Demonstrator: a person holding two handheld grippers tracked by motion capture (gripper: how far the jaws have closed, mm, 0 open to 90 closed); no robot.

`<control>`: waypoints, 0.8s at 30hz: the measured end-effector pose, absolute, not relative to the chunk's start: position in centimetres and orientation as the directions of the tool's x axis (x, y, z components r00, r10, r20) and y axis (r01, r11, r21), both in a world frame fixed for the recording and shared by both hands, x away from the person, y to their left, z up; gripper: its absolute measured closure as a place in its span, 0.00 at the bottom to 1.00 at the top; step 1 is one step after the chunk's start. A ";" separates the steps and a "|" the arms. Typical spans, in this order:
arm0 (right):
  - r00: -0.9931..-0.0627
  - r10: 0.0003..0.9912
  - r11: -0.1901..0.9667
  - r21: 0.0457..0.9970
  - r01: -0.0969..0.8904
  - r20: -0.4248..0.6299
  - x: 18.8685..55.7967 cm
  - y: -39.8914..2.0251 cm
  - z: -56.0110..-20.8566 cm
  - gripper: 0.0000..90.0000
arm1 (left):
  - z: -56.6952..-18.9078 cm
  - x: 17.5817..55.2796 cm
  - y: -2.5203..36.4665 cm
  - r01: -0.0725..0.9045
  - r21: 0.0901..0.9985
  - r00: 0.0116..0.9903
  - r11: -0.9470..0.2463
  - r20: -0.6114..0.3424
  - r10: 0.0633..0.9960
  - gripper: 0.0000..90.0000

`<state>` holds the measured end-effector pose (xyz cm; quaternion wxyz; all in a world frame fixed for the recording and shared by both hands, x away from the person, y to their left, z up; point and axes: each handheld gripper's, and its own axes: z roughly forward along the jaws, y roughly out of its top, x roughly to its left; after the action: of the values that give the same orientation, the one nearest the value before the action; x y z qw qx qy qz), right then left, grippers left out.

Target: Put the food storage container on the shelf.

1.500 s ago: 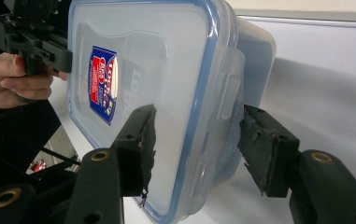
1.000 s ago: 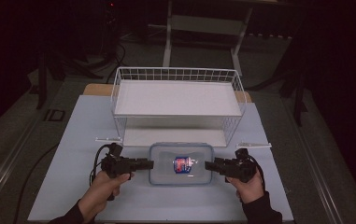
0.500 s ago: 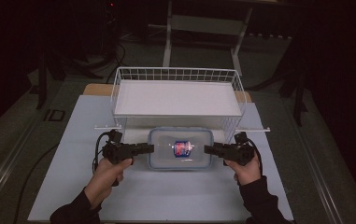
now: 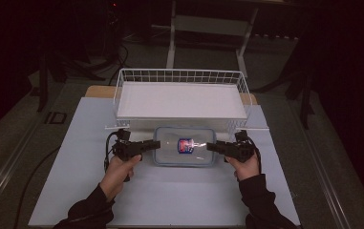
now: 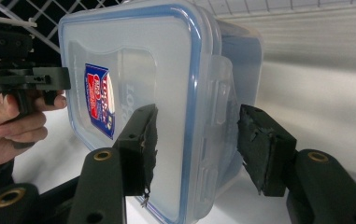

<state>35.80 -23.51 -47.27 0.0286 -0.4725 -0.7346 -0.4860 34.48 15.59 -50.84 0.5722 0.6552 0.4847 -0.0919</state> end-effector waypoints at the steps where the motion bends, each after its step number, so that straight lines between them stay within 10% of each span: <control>1: -0.551 0.669 0.082 0.687 0.722 0.499 36.0 -23.4 -47.5 0.53 | -51.0 34.5 15.5 0.734 0.668 0.516 0.121 -0.665 0.540 0.62; 21: -0.523 0.741 0.058 0.736 0.674 0.421 37.7 -22.7 -48.6 0.59 | -52.7 35.5 14.2 0.672 0.717 0.504 0.183 -0.625 0.596 0.57; 24: -0.510 0.776 0.065 0.758 0.649 0.371 37.8 -22.5 -48.7 0.47 | -52.3 35.8 13.8 0.611 0.771 0.506 0.180 -0.556 0.659 0.55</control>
<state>37.78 -22.46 -48.73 -0.0665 -0.4904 -0.7267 -0.4765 35.78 13.75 -52.29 0.5862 0.6400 0.4964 0.0204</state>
